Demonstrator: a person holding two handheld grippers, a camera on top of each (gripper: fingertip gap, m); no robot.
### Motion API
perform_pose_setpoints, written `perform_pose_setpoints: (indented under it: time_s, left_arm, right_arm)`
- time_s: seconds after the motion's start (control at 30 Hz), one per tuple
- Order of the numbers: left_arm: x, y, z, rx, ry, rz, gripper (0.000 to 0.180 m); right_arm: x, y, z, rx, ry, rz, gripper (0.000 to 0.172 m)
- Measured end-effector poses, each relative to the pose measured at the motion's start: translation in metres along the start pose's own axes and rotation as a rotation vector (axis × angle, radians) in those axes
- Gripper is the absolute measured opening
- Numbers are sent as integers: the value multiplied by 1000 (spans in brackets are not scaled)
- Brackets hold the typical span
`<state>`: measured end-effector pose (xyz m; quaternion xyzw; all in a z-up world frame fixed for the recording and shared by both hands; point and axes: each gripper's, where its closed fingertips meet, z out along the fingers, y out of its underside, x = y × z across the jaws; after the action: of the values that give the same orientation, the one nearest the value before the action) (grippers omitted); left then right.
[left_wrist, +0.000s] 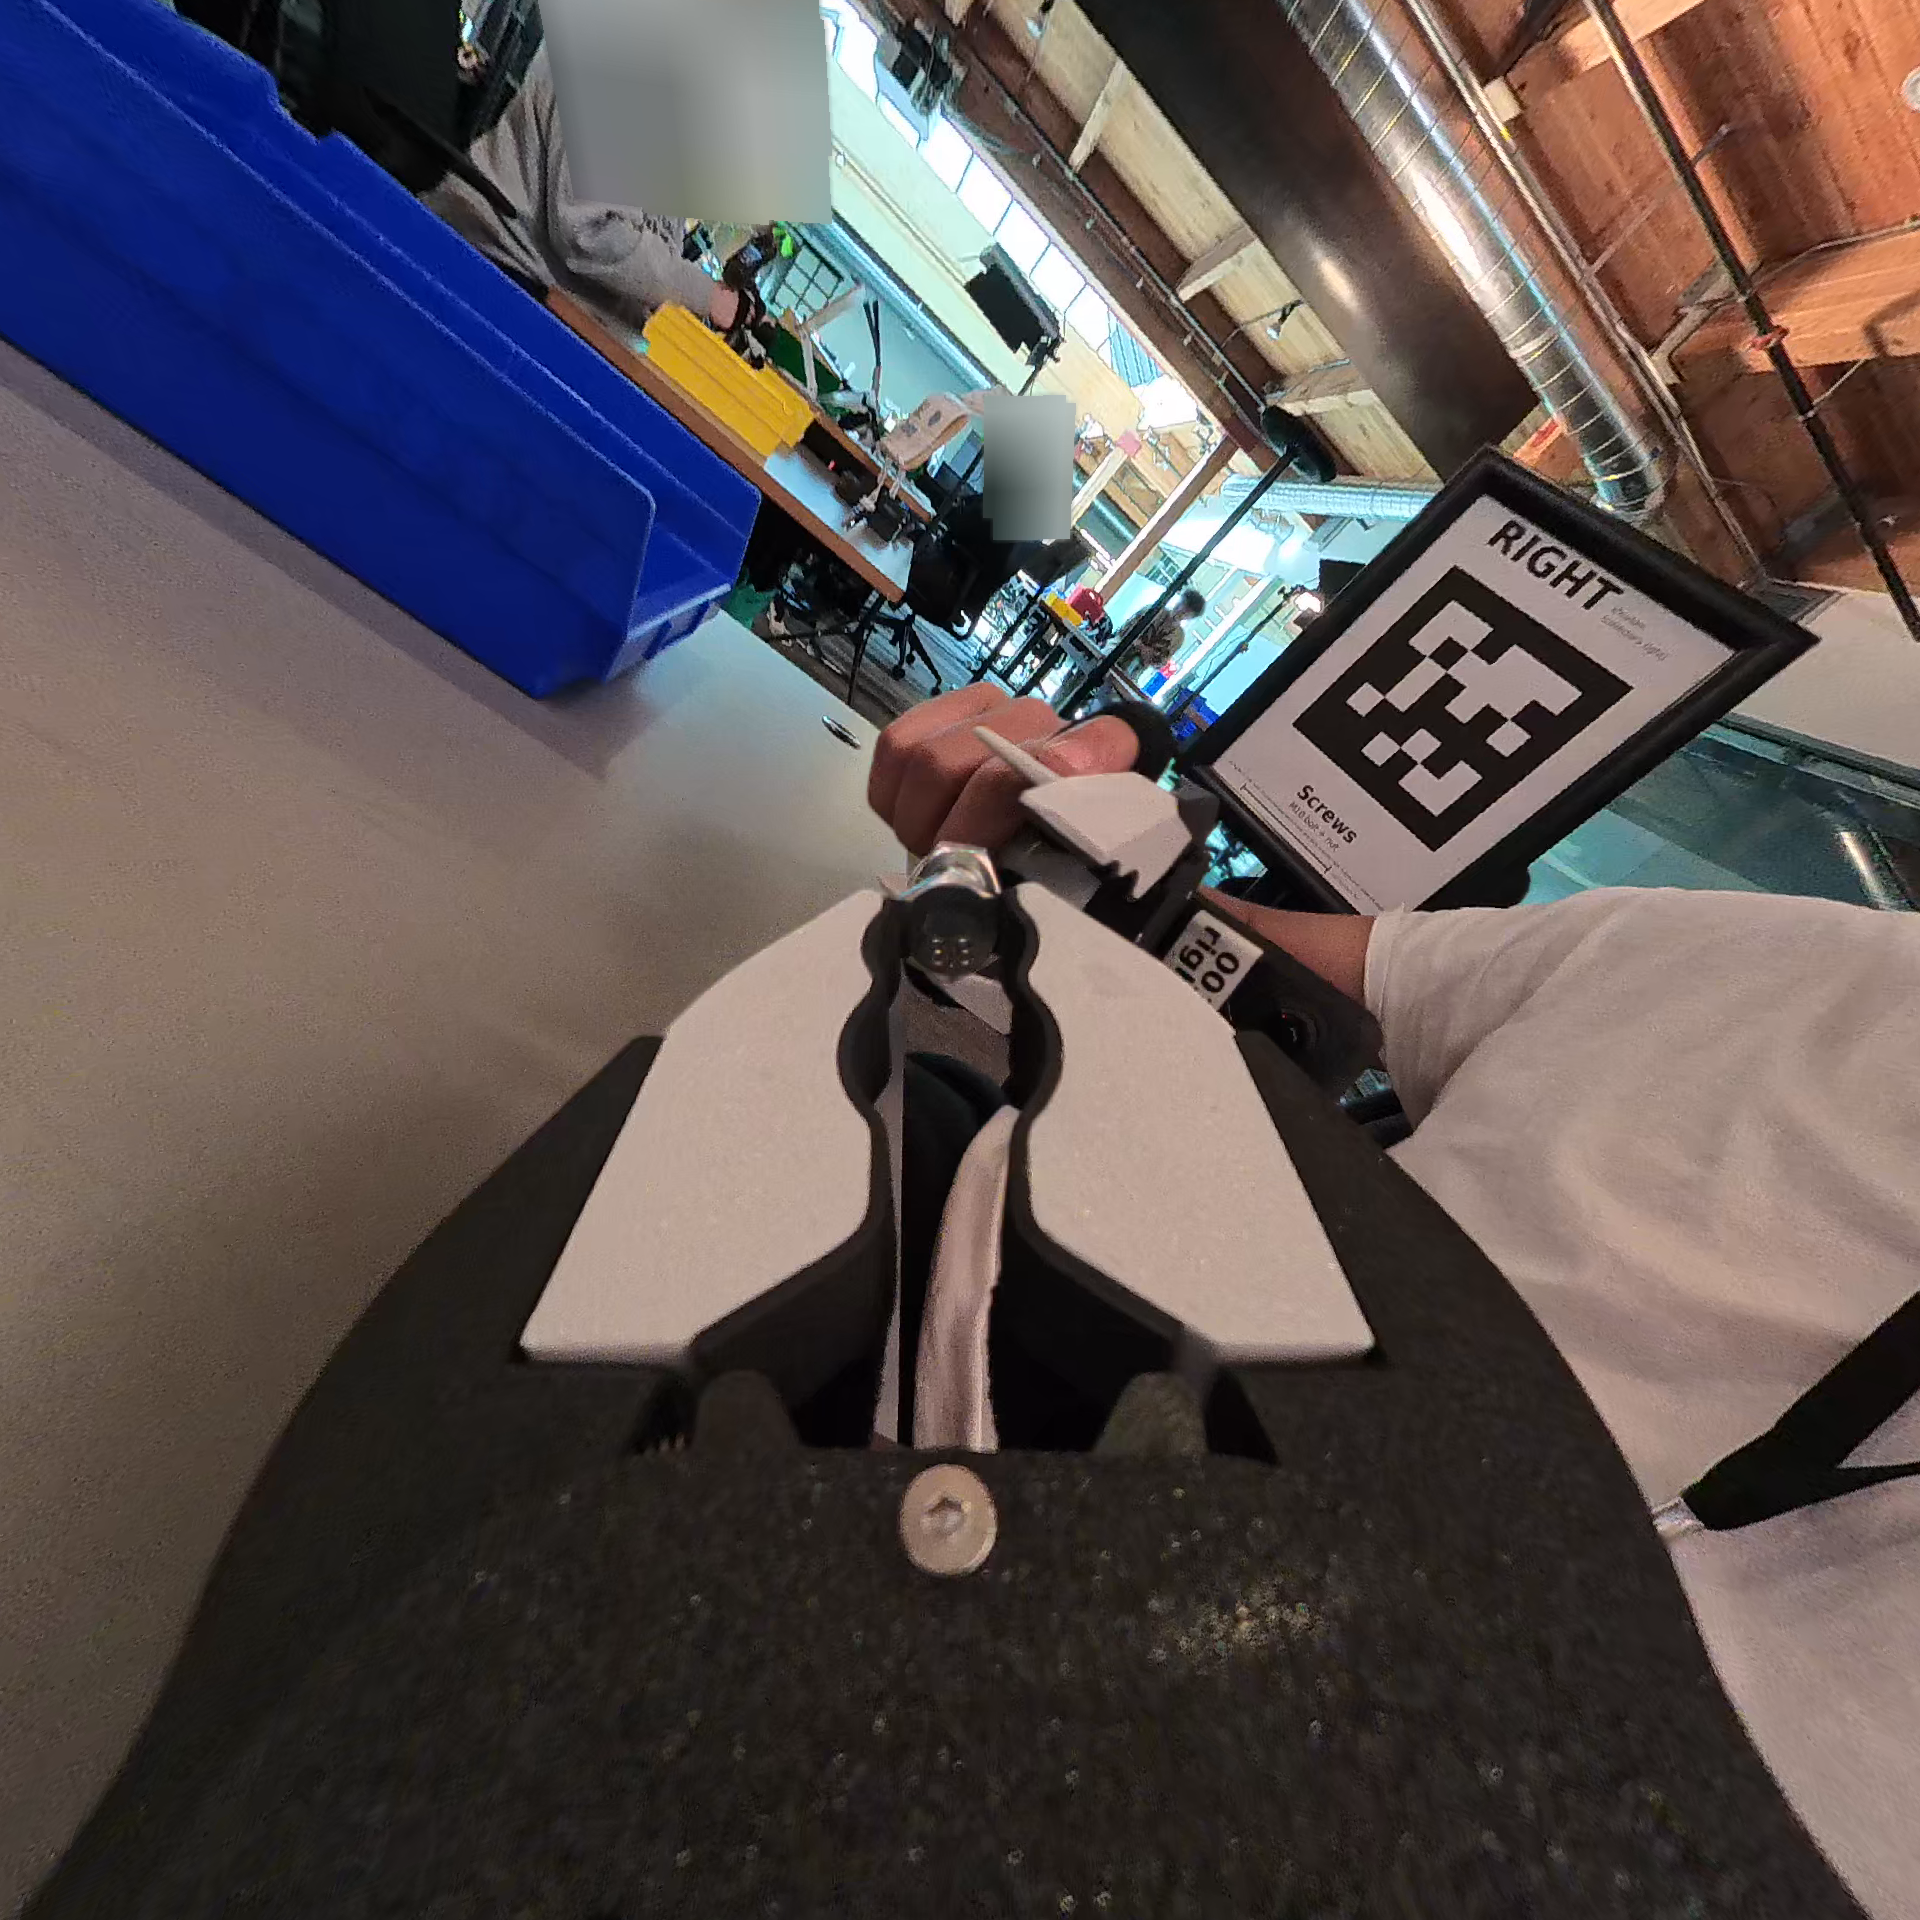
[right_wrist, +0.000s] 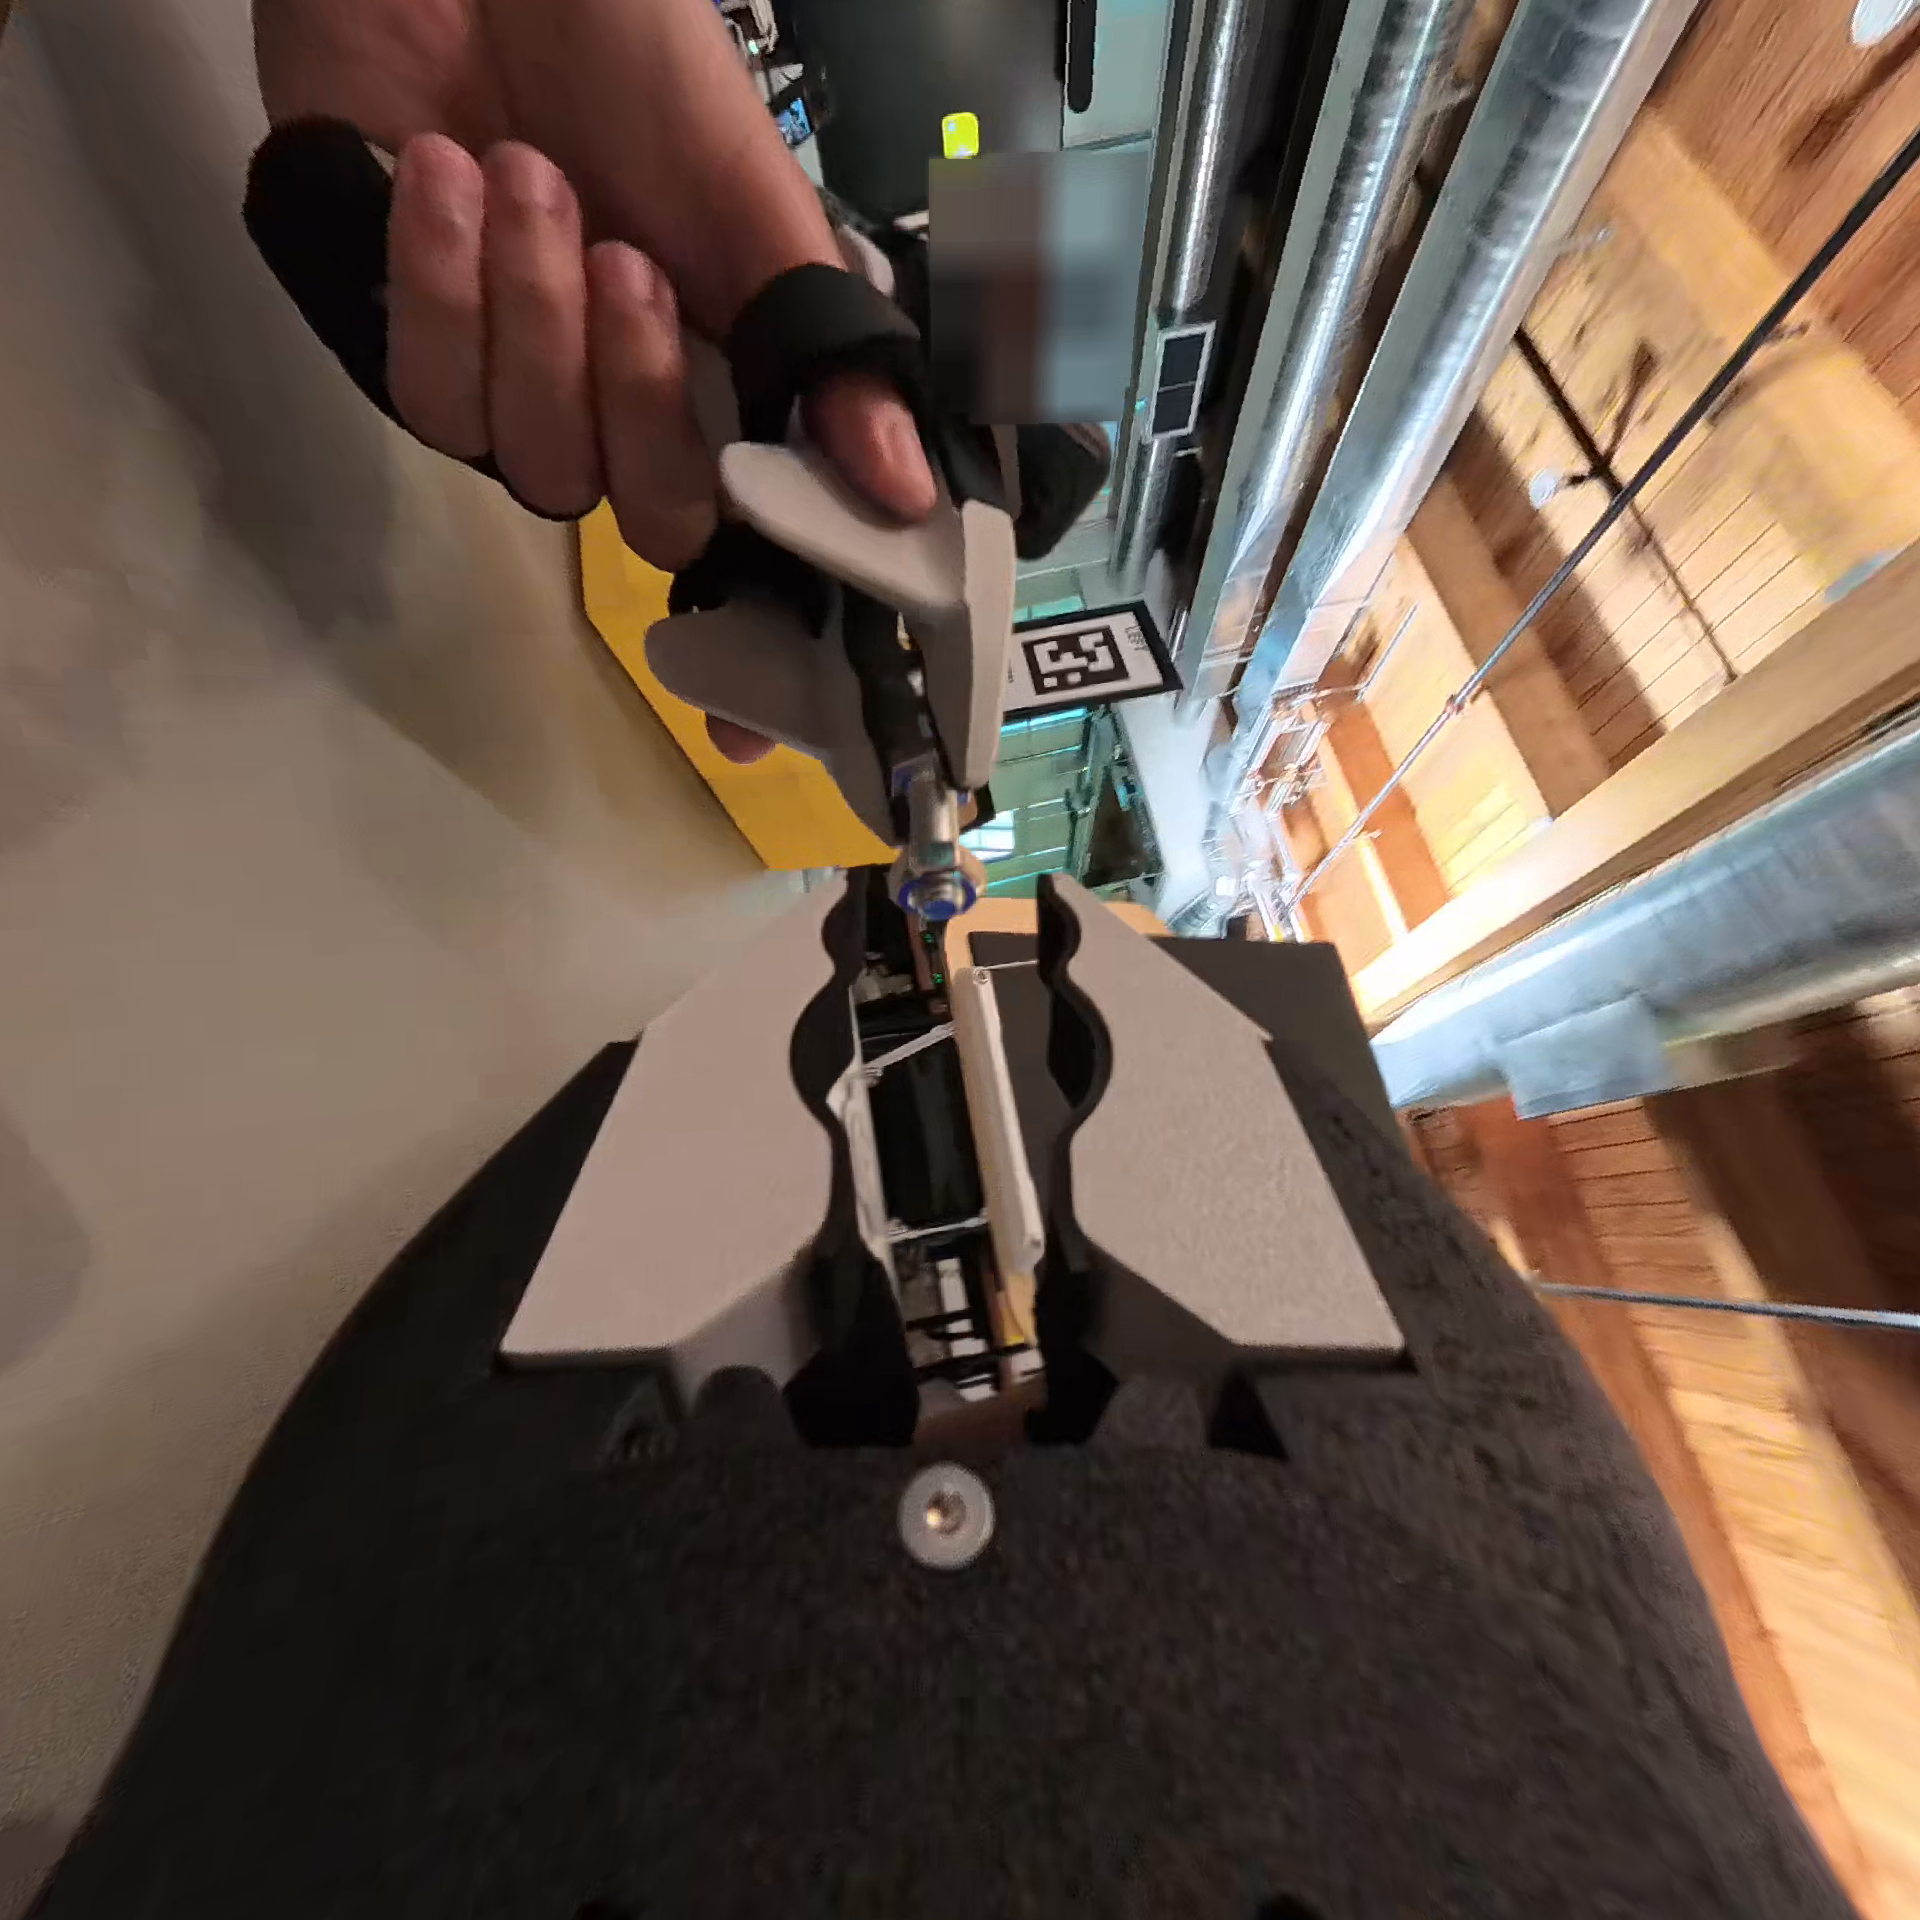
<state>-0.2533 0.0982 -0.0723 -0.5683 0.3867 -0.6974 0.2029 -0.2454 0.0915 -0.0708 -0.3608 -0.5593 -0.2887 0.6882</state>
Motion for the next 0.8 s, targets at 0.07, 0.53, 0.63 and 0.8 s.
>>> perform_pose_setpoints:
  time_s: [0.07,0.53,0.63,0.8]
  left_arm:
    - [0,3,1,-16,8,-14,17]
    - [5,7,2,-54,1,93,17]
    - [7,1,-1,-21,-2,117,17]
    - [6,-6,-7,7,-28,160,18]
  right_arm:
    - [-3,-3,0,0,0,-79,32]
    - [-4,-5,-1,54,-321,768,18]
    - [-2,-6,4,90,-479,1361,18]
    - [-8,-10,13,148,-730,2181,18]
